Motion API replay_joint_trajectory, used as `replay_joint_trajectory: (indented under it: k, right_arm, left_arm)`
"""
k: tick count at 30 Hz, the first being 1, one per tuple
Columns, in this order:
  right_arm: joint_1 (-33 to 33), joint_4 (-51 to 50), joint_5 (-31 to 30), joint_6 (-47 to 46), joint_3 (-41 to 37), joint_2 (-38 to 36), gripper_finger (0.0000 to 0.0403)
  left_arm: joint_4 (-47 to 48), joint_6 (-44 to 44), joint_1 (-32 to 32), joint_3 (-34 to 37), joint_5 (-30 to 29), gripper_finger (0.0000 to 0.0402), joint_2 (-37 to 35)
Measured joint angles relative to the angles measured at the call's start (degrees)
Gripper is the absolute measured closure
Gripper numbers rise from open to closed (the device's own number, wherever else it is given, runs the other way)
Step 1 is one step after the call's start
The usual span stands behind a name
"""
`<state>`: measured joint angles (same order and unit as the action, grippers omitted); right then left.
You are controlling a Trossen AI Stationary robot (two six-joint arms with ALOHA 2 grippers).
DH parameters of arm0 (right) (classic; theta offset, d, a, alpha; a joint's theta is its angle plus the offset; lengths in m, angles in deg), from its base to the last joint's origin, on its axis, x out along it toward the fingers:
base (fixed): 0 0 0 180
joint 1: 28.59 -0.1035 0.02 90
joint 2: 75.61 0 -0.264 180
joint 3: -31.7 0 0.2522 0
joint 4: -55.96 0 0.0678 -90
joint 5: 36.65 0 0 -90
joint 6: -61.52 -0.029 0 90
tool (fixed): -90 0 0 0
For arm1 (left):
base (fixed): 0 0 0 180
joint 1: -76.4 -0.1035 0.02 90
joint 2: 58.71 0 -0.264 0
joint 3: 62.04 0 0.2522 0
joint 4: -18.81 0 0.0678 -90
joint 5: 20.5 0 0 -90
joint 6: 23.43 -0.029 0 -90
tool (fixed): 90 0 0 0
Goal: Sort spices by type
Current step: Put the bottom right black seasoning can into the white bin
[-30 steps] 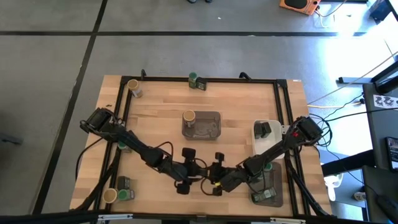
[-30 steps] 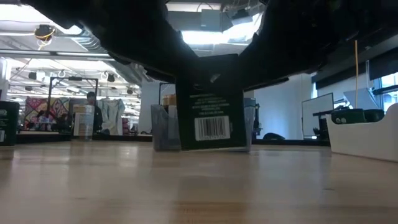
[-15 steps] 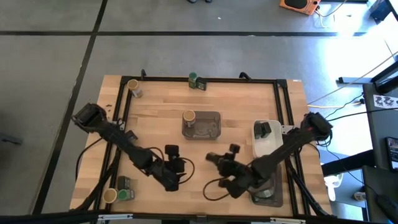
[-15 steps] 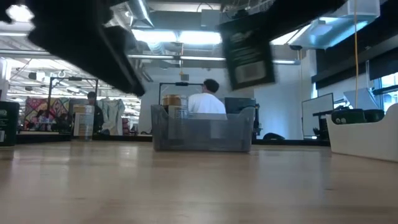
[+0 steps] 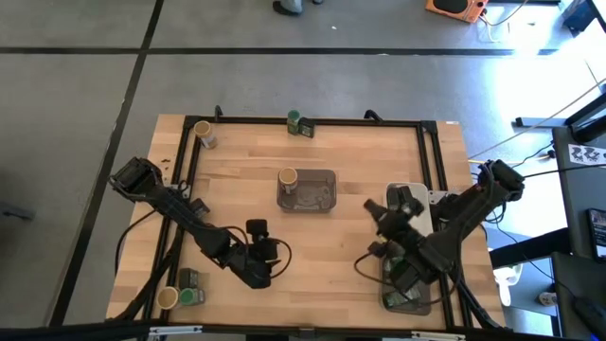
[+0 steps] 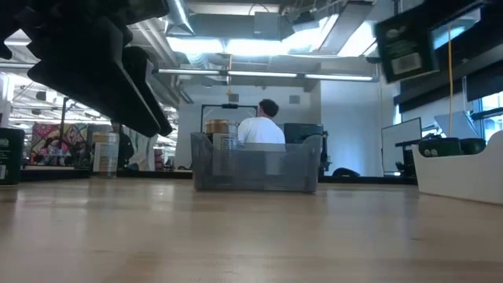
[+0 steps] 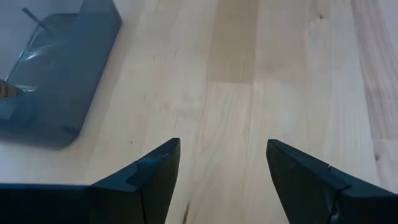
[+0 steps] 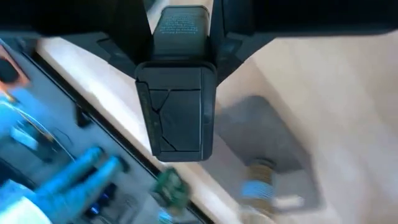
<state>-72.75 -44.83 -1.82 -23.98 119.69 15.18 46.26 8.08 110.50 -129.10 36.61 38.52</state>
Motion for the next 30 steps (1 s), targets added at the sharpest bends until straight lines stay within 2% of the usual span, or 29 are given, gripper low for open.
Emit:
replay_joint_trajectory:
  k: [2,8,16,30]
  right_arm:
    - [-1.1,-3.5,2.2,-5.7,-0.2,-0.1,0.0283]
    - [-2.8,-3.0,4.6,-10.7,-2.8,-0.8,0.0283]
    - [-2.8,-3.0,14.2,-18.6,-11.5,-3.9,0.0283]
    - [-10.4,-2.9,23.2,-33.4,-19.4,-5.2,0.0283]
  left_arm:
    - [-0.3,0.0,0.0,0.0,0.0,0.0164,0.0]
    - [-1.1,-0.6,0.0,0.0,0.0,0.0164,0.0]
    - [-1.1,-0.6,0.0,0.0,0.0,0.0164,0.0]
    - [-1.1,-1.0,0.0,0.0,-0.4,0.0164,0.0]
